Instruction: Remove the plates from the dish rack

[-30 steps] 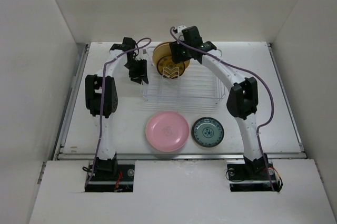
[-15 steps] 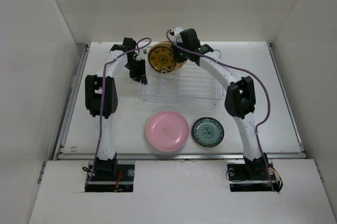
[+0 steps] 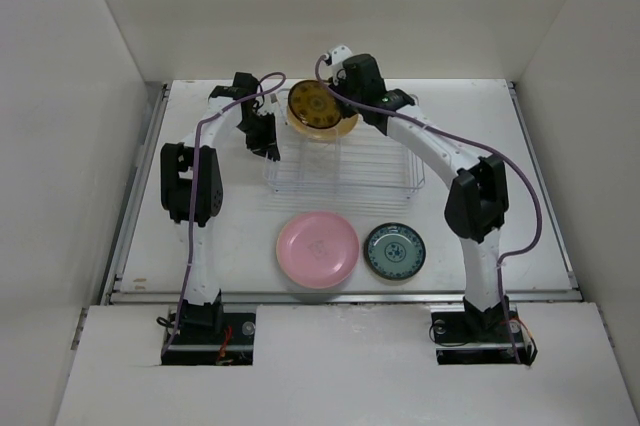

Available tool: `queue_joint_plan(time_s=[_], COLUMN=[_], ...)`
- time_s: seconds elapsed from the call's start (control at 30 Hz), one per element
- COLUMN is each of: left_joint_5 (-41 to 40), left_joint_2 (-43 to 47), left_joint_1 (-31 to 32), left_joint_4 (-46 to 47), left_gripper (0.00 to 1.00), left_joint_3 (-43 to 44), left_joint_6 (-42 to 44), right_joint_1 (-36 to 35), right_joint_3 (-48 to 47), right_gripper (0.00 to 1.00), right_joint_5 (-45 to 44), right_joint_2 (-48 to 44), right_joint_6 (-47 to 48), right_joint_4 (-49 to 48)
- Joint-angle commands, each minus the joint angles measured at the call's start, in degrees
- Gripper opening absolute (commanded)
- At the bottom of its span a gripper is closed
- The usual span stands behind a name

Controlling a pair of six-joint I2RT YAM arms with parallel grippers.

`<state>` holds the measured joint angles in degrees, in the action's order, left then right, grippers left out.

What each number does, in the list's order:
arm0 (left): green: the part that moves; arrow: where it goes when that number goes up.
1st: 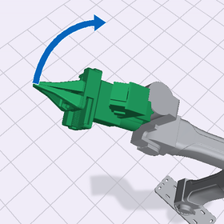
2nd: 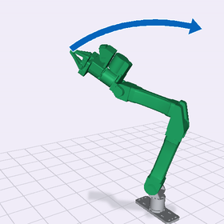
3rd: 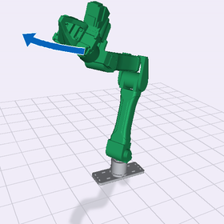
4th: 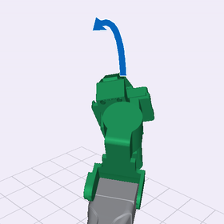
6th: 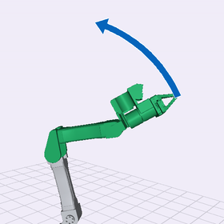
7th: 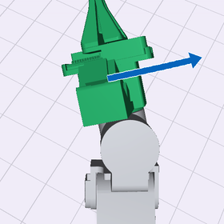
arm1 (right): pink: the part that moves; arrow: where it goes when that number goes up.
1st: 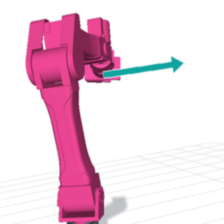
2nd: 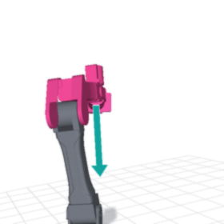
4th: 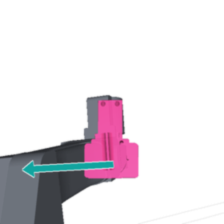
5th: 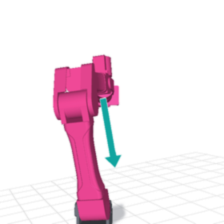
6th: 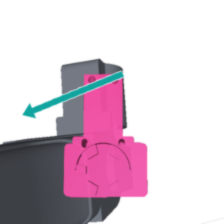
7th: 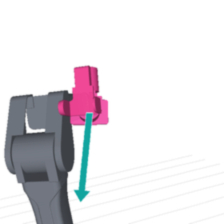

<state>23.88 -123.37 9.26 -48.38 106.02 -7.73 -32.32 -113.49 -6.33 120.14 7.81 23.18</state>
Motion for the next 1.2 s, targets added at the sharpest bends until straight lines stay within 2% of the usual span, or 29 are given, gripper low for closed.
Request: queue_joint_plan(time_s=[0.0, 0.17, 0.2, 0.27, 0.4, 0.43, 0.6, 0.63, 0.67, 0.73, 0.9, 0.97, 1.17], left_joint_5=[2.2, 1.2, 1.2, 0.5, 0.5, 0.5, -1.3, -1.8, -1.8, -1.8, -1.8, -1.3, -1.3], left_joint_2=[-0.1, 0.4, 0.4, 0.4, 0.9, 0.9, 0.9, 0.9, 0.9, 1.5, 2.0, 2.5, 3.6], left_joint_1=[-0.7, -0.7, -0.7, -0.7, -0.7, -0.7, -0.7, -0.7, -0.7, -0.7, -0.7, -0.7, -0.7], left_joint_4=[-2.2, -2.8, -2.8, -2.8, -2.8, -2.8, -2.8, -2.8, -2.8, -2.8, -2.8, -2.8, -2.2], left_gripper=[0.00, 0.00, 0.00, 0.00, 0.00, 0.00, 0.00, 0.00, 0.00, 0.00, 0.00, 0.00, 0.00], left_joint_3=[1.4, 1.4, 1.4, 1.4, 1.4, 1.4, 1.9, 1.9, 1.9, 1.9, 1.4, 0.6, -0.7], left_joint_6=[-5.5, -4.4, -4.4, -4.4, -3.9, -3.2, -2.0, -2.0, -2.0, -2.0, -2.0, -2.0, -2.0], right_joint_1=[-1.0, -1.0, -0.5, 0.4, 4.4, 5.1, 6.7, 7.8, 8.8, 11.0, 15.2, 16.1, 19.5], right_joint_3=[-0.3, 0.3, 0.3, 2.0, 12.8, 18.8, 37.4, 41.0, 47.5, 52.7, 65.8, 67.9, 71.1], right_gripper=[0.00, 0.00, 0.00, 0.00, 0.00, 0.00, 0.00, 0.00, 0.00, 0.00, 0.00, 0.00, 0.00], right_joint_5=[-2.2, -1.4, -1.4, 1.4, 12.9, 15.5, 27.4, 33.3, 36.2, 39.4, 38.8, 36.7, 32.0], right_joint_2=[-2.4, -7.6, -10.6, -14.4, -26.5, -31.1, -41.5, -43.6, -47.3, -50.6, -59.4, -61.2, -61.8], right_joint_6=[-0.6, -4.7, -6.2, -12.5, -22.1, -23.5, -31.0, -32.1, -32.2, -32.7, -38.9, -42.2, -43.2], right_joint_4=[0.5, 3.3, 6.4, 10.0, 15.7, 17.7, 25.6, 25.6, 26.3, 27.9, 27.5, 26.9, 26.3])
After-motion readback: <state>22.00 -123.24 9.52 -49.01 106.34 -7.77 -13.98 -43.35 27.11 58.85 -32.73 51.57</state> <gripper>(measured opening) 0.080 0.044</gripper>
